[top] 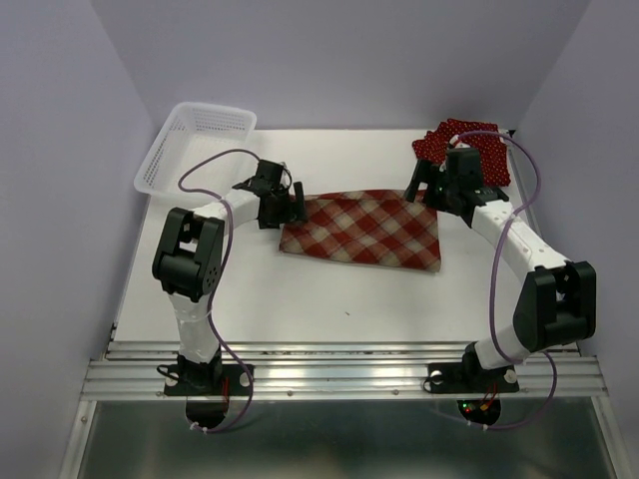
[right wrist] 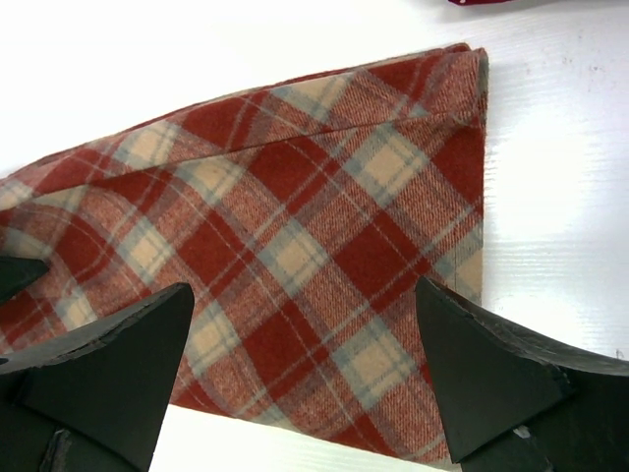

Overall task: Fold and stack the skirts
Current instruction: Fold the skirt

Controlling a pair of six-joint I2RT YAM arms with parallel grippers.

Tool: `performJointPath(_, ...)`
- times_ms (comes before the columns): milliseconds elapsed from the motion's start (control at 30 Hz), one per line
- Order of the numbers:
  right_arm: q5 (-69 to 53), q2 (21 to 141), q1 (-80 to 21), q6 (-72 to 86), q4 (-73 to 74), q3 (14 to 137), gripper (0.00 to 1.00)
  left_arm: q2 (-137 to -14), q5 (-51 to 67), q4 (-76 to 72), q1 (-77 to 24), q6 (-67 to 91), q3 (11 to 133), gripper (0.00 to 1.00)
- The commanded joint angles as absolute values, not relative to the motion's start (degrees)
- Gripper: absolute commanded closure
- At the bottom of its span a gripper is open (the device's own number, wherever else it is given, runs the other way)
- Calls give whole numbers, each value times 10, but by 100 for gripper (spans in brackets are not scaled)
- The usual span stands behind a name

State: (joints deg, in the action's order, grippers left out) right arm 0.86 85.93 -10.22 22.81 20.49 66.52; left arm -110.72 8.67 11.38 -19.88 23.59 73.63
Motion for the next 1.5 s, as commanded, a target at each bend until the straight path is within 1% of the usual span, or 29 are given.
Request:
performJointPath(0, 22, 850, -105, 220, 203, 657, 0, -1116, 148, 101, -207, 221, 707, 1)
performJointPath(133, 25, 850, -105, 217, 203, 652, 0, -1122, 147, 99, -210, 225, 699, 2)
performJointPath(233, 27, 851, -105, 217, 203, 650, 0, -1133, 147, 96, -213, 228, 693, 10)
performJointPath(267, 27, 851, -105, 216, 203, 650, 0, -1137, 142, 94, -213, 236, 692, 20)
performJointPath(300, 29, 852, -105, 216, 203, 649, 0, -1147, 135, 97, -212, 242, 693, 26)
performJointPath(333, 30, 852, -105, 216, 203, 650, 0, -1151, 129, 99, -213, 244, 696, 36)
performJointPath(400, 33, 853, -105, 215, 203, 650, 0, -1163, 109, 106, -214, 256, 698, 48)
performJointPath(500, 41, 854, -105, 217, 203, 650, 0, -1172, 73, 125, -219, 262, 704, 54)
performJointPath(533, 42, 855, -105, 217, 203, 650, 0, -1178, 68, 128, -221, 263, 706, 58)
performJointPath(567, 44, 856, -105, 220, 203, 650, 0, -1179, 61, 132, -222, 265, 707, 74)
performJointPath(600, 45, 856, -105, 221, 203, 649, 0, -1181, 60, 133, -223, 266, 707, 85)
performJointPath(633, 44, 855, -105, 221, 203, 648, 0, -1182, 59, 133, -223, 269, 707, 100)
performJointPath(767, 37, 846, -105, 216, 203, 639, 0, -1158, 29, 137, -224, 276, 708, 100)
performJointPath(933, 12, 809, -111, 198, 191, 610, 0, -1075, -47, 163, -225, 287, 711, 100)
performJointPath(1067, 17, 797, -147, 190, 176, 586, 0, -1024, -98, 210, -224, 300, 725, 100)
performJointPath(1167, 37, 808, -181, 202, 152, 579, 0, -994, -106, 235, -225, 308, 733, 100)
performJointPath(1300, 18, 828, -216, 218, 103, 577, 0, -965, -118, 268, -226, 314, 738, 100)
performJointPath(1333, 3, 836, -225, 221, 96, 581, 2, -954, -118, 272, -226, 316, 739, 100)
performJointPath(1367, -17, 845, -242, 230, 82, 585, 8, -948, -113, 278, -227, 317, 741, 100)
performJointPath(1400, -30, 866, -250, 235, 72, 592, 18, -943, -110, 279, -227, 317, 742, 100)
performJointPath(1433, -35, 877, -257, 241, 64, 596, 41, -930, -107, 280, -227, 317, 743, 100)
performJointPath(1467, -39, 889, -264, 257, 53, 600, 52, -923, -98, 280, -227, 317, 744, 100)
